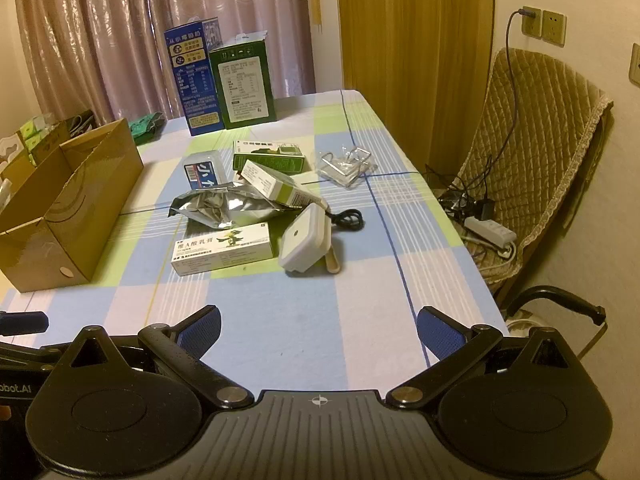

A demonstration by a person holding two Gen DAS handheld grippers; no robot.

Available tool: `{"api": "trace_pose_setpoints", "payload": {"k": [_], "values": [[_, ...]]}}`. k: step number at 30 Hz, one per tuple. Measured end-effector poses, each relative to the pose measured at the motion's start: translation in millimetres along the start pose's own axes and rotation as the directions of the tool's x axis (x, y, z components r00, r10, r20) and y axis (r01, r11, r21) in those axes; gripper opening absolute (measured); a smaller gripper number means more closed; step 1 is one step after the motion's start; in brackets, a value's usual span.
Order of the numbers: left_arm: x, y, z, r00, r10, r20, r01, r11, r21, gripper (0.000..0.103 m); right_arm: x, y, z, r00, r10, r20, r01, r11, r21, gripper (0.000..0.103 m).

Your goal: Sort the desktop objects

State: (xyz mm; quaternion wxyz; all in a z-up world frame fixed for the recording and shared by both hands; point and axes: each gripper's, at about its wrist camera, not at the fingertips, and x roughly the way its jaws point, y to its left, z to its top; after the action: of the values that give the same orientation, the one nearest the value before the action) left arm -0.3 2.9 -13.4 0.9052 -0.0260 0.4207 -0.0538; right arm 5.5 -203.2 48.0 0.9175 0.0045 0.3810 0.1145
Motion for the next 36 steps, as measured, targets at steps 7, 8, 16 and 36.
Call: {"api": "trace_pose_setpoints", "payload": {"k": [7,8,16,36], "values": [[0.2,-2.5,-1.6,1.000,0.021,0.003,-0.021,1.000,0.017,0.102,1.1,0.9,0.1,1.000,0.002,-0.004,-0.002,1.000,0.001,0.101],[0.3,-2.6,-1.8,1.000,0.022,0.002,-0.022,1.000,0.019,0.102,1.1,1.0,0.1,1.000,0.002,-0.004,-0.002,1.000,0.001,0.101],[0.7,-1.4,-1.1,1.000,0.025,-0.002,-0.025,0.999,0.022,0.102,1.4,2.2,-1.2,1.000,-0.002,-0.006,0.002,1.000,-0.005,0.101],[3.6,0.0,-1.6,0.999,0.022,-0.025,-0.021,1.000,0.016,0.102,4.0,1.9,-1.2,1.000,-0.005,-0.014,0.004,1.000,-0.010,0.101]]}}
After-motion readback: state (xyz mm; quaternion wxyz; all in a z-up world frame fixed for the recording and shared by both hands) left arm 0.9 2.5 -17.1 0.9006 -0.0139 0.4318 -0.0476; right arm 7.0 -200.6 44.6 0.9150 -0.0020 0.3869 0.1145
